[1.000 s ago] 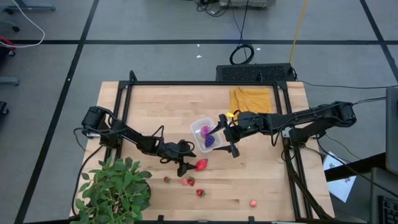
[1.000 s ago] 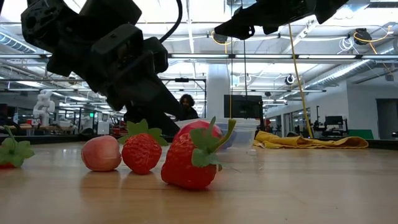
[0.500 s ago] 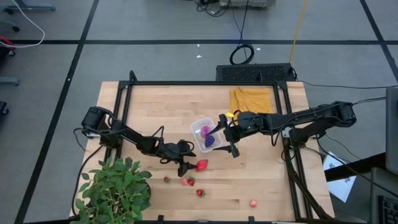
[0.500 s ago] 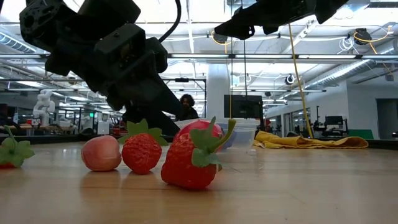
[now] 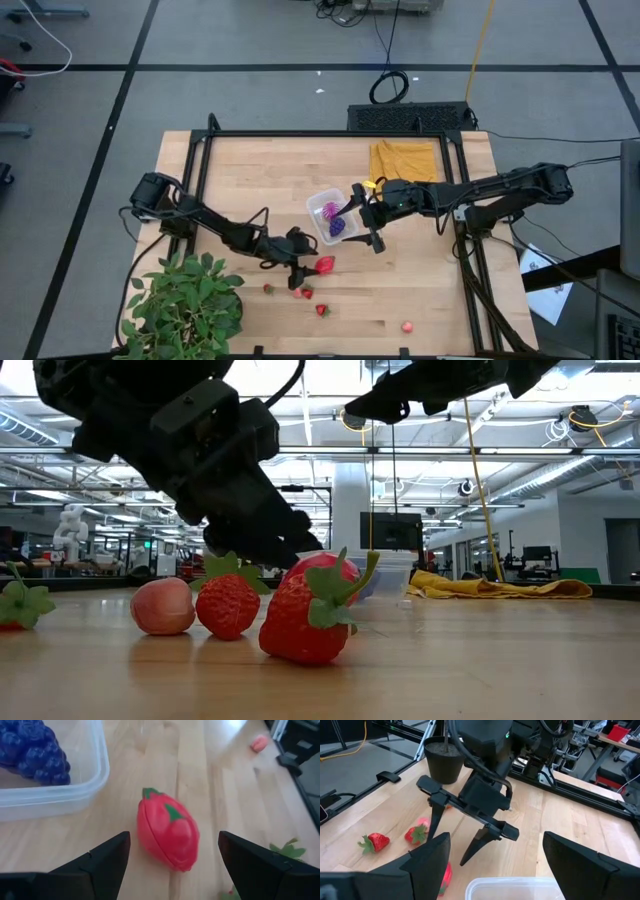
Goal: Pick and placing Produce into tupperware
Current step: Put the red dragon fruit into the transparent container
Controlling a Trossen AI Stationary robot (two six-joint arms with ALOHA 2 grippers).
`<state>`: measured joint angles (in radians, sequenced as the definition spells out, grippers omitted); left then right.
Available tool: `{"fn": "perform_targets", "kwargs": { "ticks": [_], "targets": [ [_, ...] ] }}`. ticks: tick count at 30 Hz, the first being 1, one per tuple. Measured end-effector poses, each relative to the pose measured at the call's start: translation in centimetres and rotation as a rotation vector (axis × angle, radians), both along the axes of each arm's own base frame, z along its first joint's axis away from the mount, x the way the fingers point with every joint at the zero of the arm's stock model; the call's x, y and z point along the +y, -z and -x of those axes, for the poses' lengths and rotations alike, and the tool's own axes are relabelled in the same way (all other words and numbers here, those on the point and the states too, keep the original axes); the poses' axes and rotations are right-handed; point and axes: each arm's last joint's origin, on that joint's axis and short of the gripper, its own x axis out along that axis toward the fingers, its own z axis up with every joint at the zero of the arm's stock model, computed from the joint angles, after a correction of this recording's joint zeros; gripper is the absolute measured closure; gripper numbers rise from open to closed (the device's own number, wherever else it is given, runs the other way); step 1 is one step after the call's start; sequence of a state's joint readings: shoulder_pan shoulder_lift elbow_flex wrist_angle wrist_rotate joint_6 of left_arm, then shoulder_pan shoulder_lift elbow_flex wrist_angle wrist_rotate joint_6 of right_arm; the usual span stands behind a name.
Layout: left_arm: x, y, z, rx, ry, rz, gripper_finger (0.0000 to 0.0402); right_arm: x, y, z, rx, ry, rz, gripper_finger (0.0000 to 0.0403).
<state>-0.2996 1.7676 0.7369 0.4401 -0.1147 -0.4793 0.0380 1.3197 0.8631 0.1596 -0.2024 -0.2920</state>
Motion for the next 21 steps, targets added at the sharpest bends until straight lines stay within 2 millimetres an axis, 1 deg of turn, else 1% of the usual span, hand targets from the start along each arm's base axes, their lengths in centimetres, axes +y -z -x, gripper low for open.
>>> {"fn": "perform_targets", "kwargs": {
  "ticks": [3, 5, 12, 15, 21],
  "targets": [
    [0.0, 0.2, -0.3, 0.003, -0.012, -0.006, 0.0094, 0.0, 0.0, 0.0, 0.005, 0.006, -0.016, 0.0096],
    [0.0, 0.8, -0.5, 0.017, -0.013, -0.011, 0.0094, 0.0, 0.1, 0.0, 0.014, 0.007, -0.016, 0.0096],
    [-0.5, 2.4, -2.4, 0.06, 0.016, 0.0, 0.0094, 0.0, 0.1, 0.1, 0.019, 0.007, -0.016, 0.0096],
    [-0.4, 2.5, -3.2, 0.086, 0.015, -0.005, 0.0094, 0.0, 0.1, 0.1, 0.02, 0.007, -0.017, 0.0096],
    [-0.3, 2.5, -3.3, 0.099, 0.012, -0.011, 0.0094, 0.0, 0.2, 0.1, 0.023, 0.007, -0.016, 0.0096]
  ]
}}
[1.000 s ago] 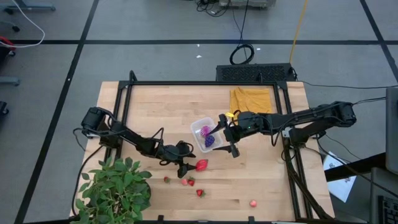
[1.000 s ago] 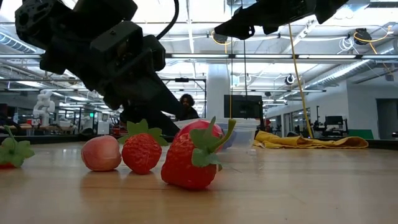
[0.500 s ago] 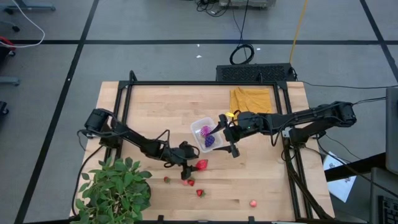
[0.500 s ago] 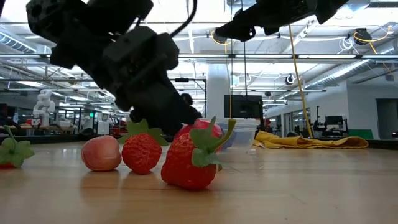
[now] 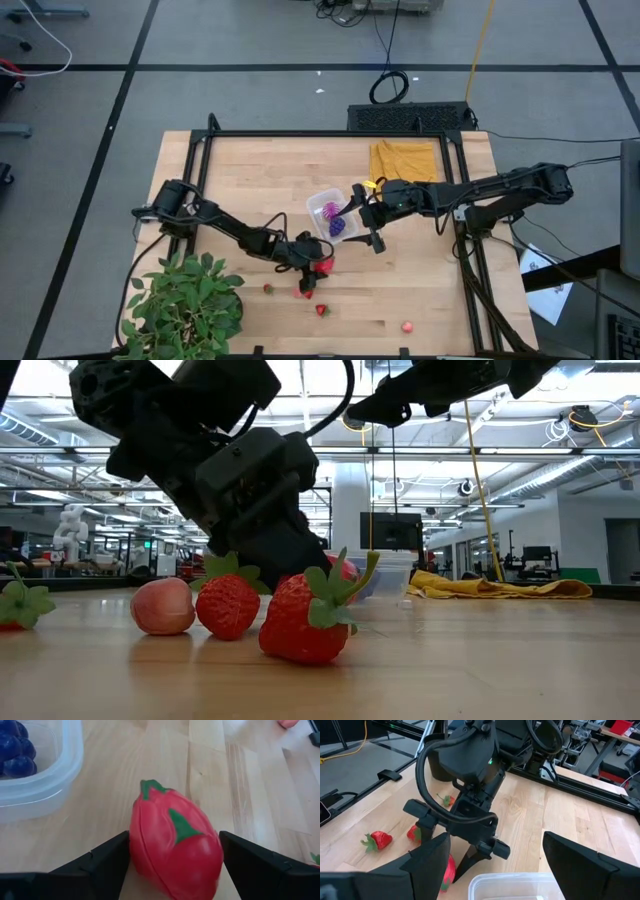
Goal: Pick and placing Produce into tupperware
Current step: Put the red dragon fruit into the transparent container
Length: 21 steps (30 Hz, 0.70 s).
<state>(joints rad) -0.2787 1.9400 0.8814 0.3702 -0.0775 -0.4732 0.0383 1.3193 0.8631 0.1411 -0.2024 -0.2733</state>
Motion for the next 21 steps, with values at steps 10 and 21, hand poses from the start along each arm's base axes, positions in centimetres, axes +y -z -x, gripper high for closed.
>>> {"fn": "perform_targets", "kwargs": {
  "ticks": [10, 21],
  "targets": [
    [0.07, 0.08, 0.05, 0.006, -0.013, -0.017, 0.0094, 0.0, -0.02, -0.01, -0.003, 0.0, 0.0, 0.0096],
    [0.16, 0.19, 0.13, 0.015, -0.021, -0.03, 0.0173, 0.0, -0.03, -0.01, -0.003, 0.0, 0.0, 0.0096]
  ]
}}
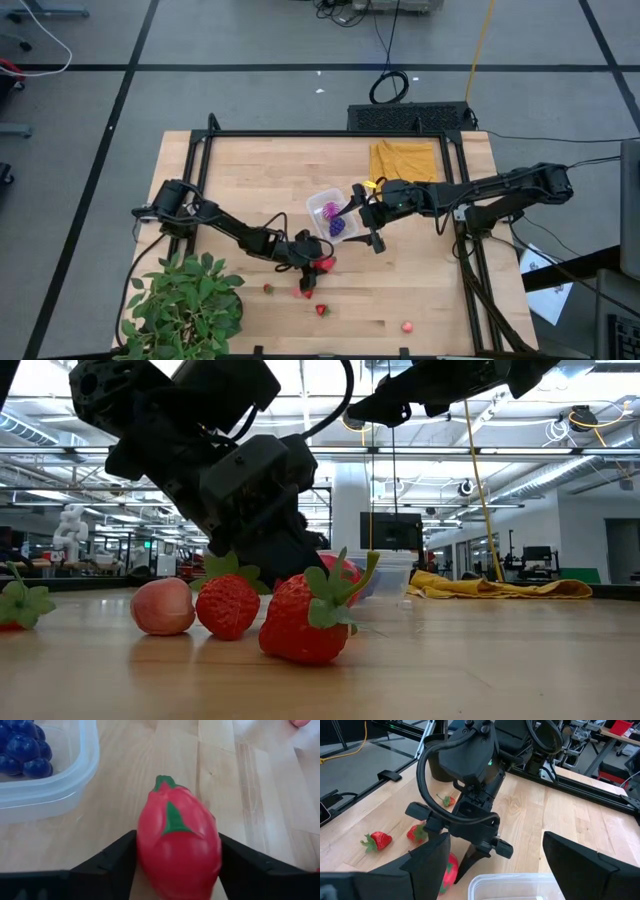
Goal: Pick and placing Produce into tupperware
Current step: Put the red dragon fruit into the transparent container
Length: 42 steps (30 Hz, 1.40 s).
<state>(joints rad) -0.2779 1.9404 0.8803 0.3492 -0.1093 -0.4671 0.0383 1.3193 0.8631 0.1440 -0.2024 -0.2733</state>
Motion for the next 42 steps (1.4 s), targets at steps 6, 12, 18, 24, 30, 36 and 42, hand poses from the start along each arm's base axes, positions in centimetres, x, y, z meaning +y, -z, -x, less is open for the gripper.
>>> {"fn": "perform_targets", "kwargs": {
  "ticks": [6, 12, 18, 24, 30, 36, 42],
  "targets": [
    [-0.1, 0.0, 0.0, 0.0, -0.001, 0.005, 0.0188, 0.0, 0.0, 0.0, 0.0, 0.0, 0.0, 0.0096],
    [-0.5, -0.1, 0.2, 0.0, 0.008, 0.007, 0.0172, 0.0, 0.1, 0.0, 0.007, 0.0, 0.0, 0.0096],
    [-0.5, -0.5, 0.5, 0.014, 0.015, 0.006, 0.0175, 0.0, 0.1, 0.0, 0.009, 0.0, 0.0, 0.0096],
    [-0.4, -1.8, 0.9, 0.02, 0.015, -0.001, 0.0172, 0.0, 0.2, 0.1, 0.02, 0.0, 0.001, 0.0096],
    [-0.4, -2.8, 1.1, 0.005, 0.02, -0.019, 0.0172, 0.0, 0.2, 0.1, 0.022, 0.0, 0.001, 0.0096],
    [-0.5, -3.7, 1.5, 0.004, 0.02, -0.027, 0.0172, 0.0, 0.2, 0.1, 0.023, 0.0, 0.001, 0.0096],
    [-0.1, -5.1, 1.9, -0.017, 0.024, -0.098, 0.0172, 0.0, 0.2, 0.1, 0.022, 0.0, 0.001, 0.0096]
  ]
}}
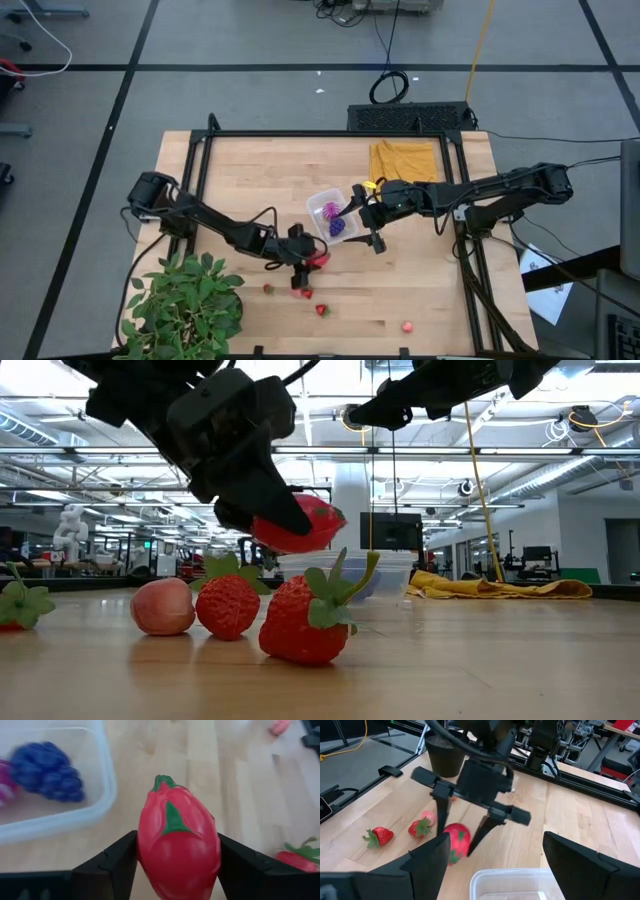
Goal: Pick and placing Produce into tupperware
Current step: Put the red dragon fruit into the transparent container
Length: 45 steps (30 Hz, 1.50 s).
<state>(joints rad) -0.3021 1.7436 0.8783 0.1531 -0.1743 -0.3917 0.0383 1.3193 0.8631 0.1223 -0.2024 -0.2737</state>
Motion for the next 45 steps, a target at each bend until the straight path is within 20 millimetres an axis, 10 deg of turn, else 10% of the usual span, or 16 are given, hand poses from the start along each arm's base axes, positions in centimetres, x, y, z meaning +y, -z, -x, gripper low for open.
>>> {"fn": "perform_targets", "kwargs": {
  "ticks": [27, 45],
  "targets": [
    [11.9, -3.5, 0.0, -0.036, -0.211, -0.154, 0.0171, -2.6, -1.9, 0.9, -0.096, 0.241, 0.198, 0.0096],
    [12.6, -1.1, -1.2, -0.022, -0.171, -0.106, 0.0172, -5.0, -2.9, 1.8, -0.126, 0.335, 0.271, 0.0096]
  ]
}}
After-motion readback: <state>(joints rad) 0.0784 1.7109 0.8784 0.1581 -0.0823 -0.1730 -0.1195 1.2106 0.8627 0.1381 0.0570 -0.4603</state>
